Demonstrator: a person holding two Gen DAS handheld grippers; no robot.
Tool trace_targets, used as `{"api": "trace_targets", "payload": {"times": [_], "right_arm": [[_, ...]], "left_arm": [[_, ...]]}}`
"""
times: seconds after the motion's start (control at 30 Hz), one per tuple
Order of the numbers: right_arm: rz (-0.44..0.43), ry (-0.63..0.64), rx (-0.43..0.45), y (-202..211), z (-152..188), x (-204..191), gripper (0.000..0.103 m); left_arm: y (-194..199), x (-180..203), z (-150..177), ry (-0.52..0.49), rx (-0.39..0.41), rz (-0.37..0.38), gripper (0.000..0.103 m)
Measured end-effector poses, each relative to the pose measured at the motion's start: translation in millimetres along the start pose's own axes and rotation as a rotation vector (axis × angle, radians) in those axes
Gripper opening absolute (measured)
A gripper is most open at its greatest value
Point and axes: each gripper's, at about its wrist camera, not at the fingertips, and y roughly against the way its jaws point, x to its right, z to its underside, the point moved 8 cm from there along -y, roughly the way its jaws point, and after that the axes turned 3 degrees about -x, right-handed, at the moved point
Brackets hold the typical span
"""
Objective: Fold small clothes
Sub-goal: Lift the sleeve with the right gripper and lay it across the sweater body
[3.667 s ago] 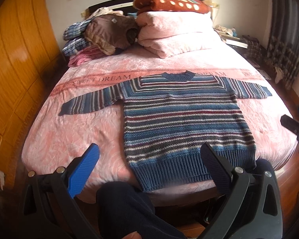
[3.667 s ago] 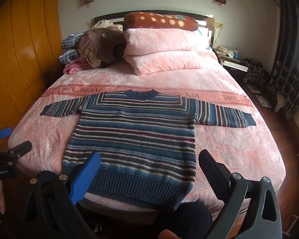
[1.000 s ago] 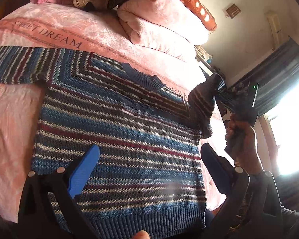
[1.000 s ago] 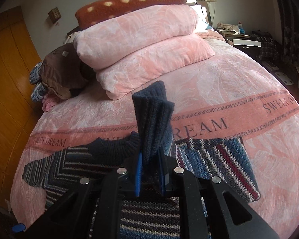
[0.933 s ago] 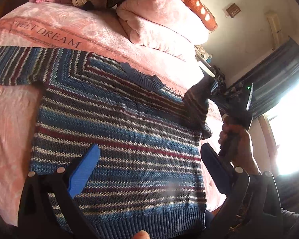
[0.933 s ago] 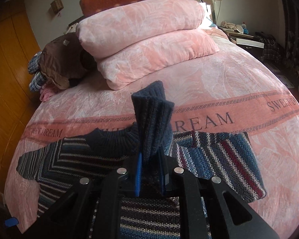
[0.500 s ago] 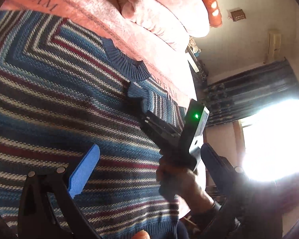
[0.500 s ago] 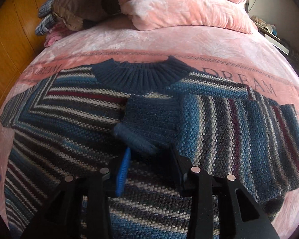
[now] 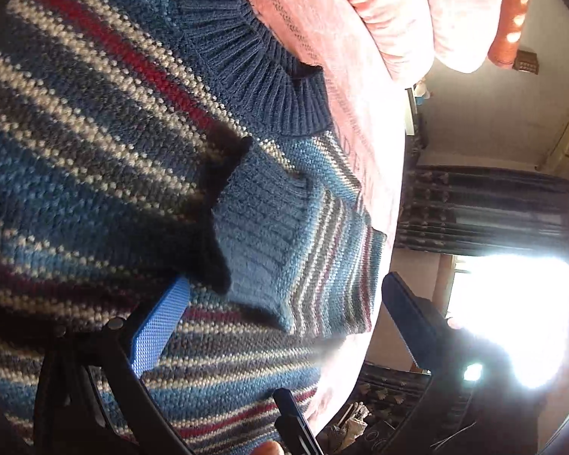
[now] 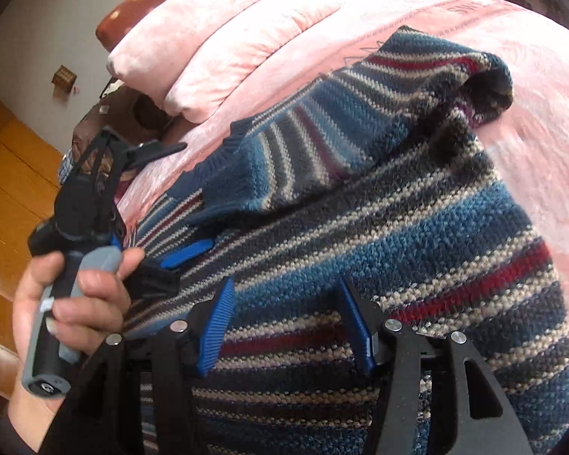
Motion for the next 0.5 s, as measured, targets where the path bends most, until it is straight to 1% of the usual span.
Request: {"api": "trace_targets", "payload": {"times": [0.07,0.1,0.13,0.17,0.2,0.23,0.27,0.3,0.4,0.5], "right_arm": [[-0.006,0.013,0.009,-2,-2,-1,0.057],[-0.015,0.020,0.009,-2,-3,-4,0.057],[-0.025,0.024,0.012,-3,-4,-6,0.057],[-0.035,0.027,0.014,-4,-3,-8,0.057],[-0.045,0.030,0.009,-6,-4,-10,0.057],[-0.051,0.031,0.005,-6,-3,-11,0.057],[-0.055,0.031,0.004,-7,-3,-12,0.057],[-0.059,0.035,0.003,-6,-3,-13,0.057],[-0.061,0.037,0.000,-9,-3,-14,0.057],[-0.062,0.040,-0.002,-10,0,-15,0.057]], "left_arm": [[-3,2,-2,0.006,0.008,-0.021,0.099],[-4,3,-6,0.000,0.014,-0.035,0.095],[-4,4,-7,-0.013,0.021,-0.063,0.073],[-3,2,-7,-0.037,0.022,-0.104,0.045],[-4,1,-9,-0.052,0.014,-0.154,0.035],[-2,0,-11,-0.057,0.015,-0.183,0.017],[-2,-1,-13,-0.058,0.014,-0.206,0.008],[-1,0,-14,-0.064,0.013,-0.222,0.009],[7,12,-19,-0.099,0.024,-0.234,0.007],[17,37,-21,-0.178,0.035,-0.244,0.007]]}}
